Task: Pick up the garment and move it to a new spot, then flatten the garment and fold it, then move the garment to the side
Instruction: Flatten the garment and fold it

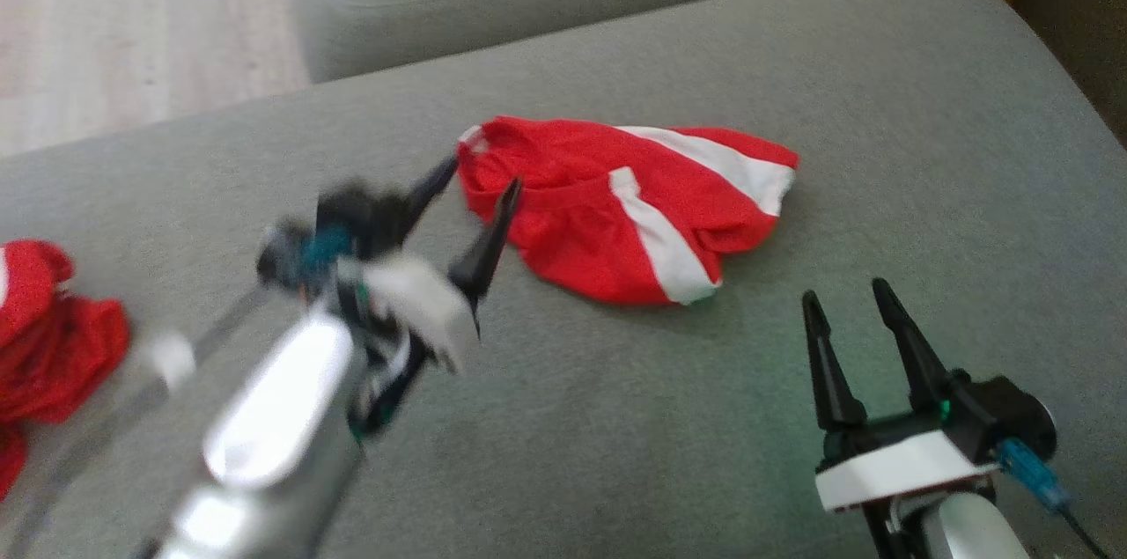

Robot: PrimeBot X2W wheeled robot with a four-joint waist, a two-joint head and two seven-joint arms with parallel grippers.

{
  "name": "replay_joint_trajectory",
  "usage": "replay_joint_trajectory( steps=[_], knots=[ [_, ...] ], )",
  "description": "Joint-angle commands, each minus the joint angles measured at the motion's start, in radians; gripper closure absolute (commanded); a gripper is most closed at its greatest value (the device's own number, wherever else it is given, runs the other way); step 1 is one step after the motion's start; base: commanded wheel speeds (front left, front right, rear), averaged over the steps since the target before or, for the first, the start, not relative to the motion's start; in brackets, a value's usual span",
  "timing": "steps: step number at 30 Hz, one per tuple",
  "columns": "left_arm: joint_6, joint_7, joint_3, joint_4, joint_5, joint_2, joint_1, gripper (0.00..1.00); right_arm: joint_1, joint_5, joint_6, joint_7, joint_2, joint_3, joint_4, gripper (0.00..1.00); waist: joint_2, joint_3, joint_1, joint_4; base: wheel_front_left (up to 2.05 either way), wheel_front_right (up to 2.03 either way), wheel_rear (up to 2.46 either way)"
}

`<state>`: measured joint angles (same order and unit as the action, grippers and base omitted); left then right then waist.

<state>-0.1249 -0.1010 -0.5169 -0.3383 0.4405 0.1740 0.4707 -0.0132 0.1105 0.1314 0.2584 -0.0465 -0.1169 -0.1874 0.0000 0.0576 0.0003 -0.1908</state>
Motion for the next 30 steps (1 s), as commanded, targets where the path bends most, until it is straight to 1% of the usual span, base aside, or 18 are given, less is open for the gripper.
replay_joint_trajectory(
  steps=[1,4,7,9,11,14,19,30],
  knots=[
    [-0.005,-0.025,0.015,0.033,0.022,0.036,0.065,0.00,0.045,0.009,-0.001,0.003,-0.004,-0.029,0.036,0.00,0.0000,0.040,-0.0003,-0.050,0.00,0.00,0.00],
    [-0.005,-0.168,-0.078,0.018,0.133,0.108,0.197,0.00,0.061,0.024,-0.001,0.003,-0.004,-0.049,0.036,0.00,0.0000,0.062,-0.0003,-0.097,0.00,0.00,0.00],
    [-0.006,-0.297,-0.181,0.005,0.232,0.164,0.299,0.00,0.071,0.040,-0.001,0.003,-0.004,-0.060,0.037,0.00,0.0000,0.083,-0.0003,-0.136,0.00,0.00,0.00],
    [-0.006,-0.365,-0.239,-0.003,0.295,0.194,0.353,0.00,0.078,0.046,-0.001,0.003,-0.004,-0.066,0.039,0.00,0.0000,0.096,-0.0003,-0.159,0.00,0.00,0.00],
    [-0.006,-0.410,-0.287,-0.007,0.352,0.218,0.395,0.00,0.086,0.052,-0.001,0.003,-0.004,-0.071,0.039,0.00,0.0000,0.109,-0.0003,-0.180,0.00,0.00,0.00],
    [-0.006,-0.436,-0.343,-0.023,0.416,0.247,0.445,0.00,0.096,0.061,-0.001,0.003,-0.004,-0.079,0.039,0.00,0.0000,0.123,-0.0003,-0.212,0.00,0.00,0.00],
    [-0.006,-0.437,-0.429,-0.069,0.462,0.285,0.510,0.00,0.105,0.075,-0.001,0.003,-0.004,-0.090,0.042,0.00,0.0000,0.146,-0.0003,-0.256,0.00,0.00,0.00],
    [-0.006,-0.420,-0.577,-0.163,0.554,0.314,0.616,0.00,0.119,0.097,-0.001,0.003,-0.004,-0.099,0.048,0.00,0.0000,0.201,-0.0003,-0.313,0.00,0.00,0.00]
  ],
)
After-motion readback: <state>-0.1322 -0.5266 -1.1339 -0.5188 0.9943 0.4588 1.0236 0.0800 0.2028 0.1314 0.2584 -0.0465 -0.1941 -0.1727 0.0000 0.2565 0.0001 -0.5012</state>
